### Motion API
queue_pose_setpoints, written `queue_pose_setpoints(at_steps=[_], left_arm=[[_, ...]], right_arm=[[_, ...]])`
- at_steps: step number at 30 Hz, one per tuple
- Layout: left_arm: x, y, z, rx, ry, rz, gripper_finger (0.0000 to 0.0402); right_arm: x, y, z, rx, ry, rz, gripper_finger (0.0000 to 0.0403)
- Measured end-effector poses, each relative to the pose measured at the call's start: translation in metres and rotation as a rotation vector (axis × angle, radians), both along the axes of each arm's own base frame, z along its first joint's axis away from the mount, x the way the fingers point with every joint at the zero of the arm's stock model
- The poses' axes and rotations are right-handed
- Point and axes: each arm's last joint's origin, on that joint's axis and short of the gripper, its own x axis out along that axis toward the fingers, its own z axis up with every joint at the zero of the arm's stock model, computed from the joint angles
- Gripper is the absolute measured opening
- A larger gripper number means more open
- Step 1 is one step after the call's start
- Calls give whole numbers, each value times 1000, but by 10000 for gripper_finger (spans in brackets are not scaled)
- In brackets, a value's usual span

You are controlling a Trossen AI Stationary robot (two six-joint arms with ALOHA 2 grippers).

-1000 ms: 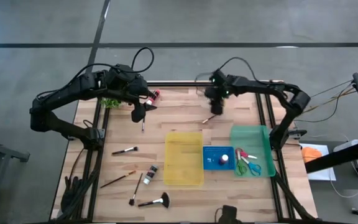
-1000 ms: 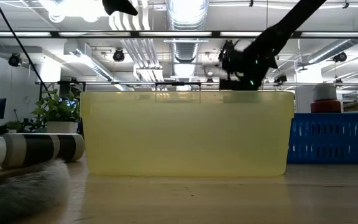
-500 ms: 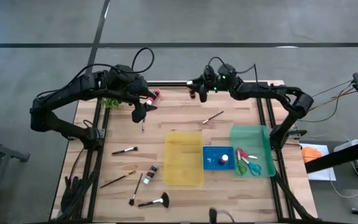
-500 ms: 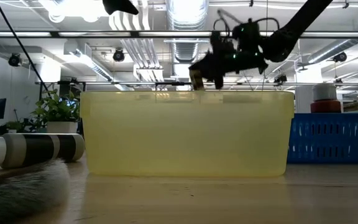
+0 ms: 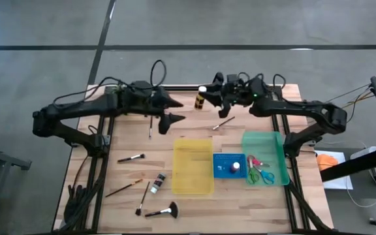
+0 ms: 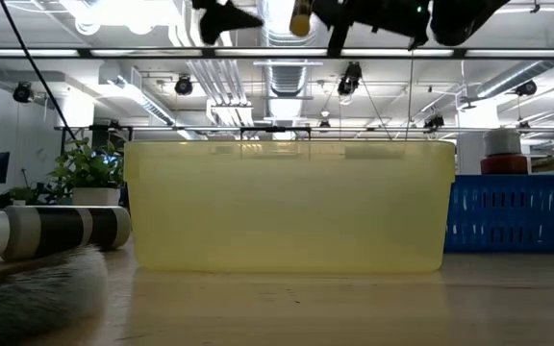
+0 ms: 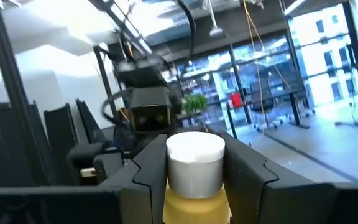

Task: Pick & Place Paint Supplies
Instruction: Put the yellow paint bottle into the blue bin

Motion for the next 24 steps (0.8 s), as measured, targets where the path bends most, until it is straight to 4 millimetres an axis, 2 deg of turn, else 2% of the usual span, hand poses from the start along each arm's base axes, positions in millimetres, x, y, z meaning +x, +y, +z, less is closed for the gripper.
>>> queue_pose_setpoints(at_steps=[2,4,8,13,20,24], left_arm=[[6,0,4,-10,-162,-6,289],[11,0,2,-19,-229,1,297],[22,4,-12,-21,-175,49,324],[35,6,-4,-16,-198,45,343],[48,9,-4,-42,-182,49,343],[52,9,-11,-69,-149,53,321]], right_arm=[[-3,2,7,1,-3,4,113],[-3,4,8,6,9,8,113],[-2,7,14,0,-2,15,113],[7,9,16,-10,33,13,113],[14,8,20,-22,35,15,113],[14,8,19,-20,50,15,113]])
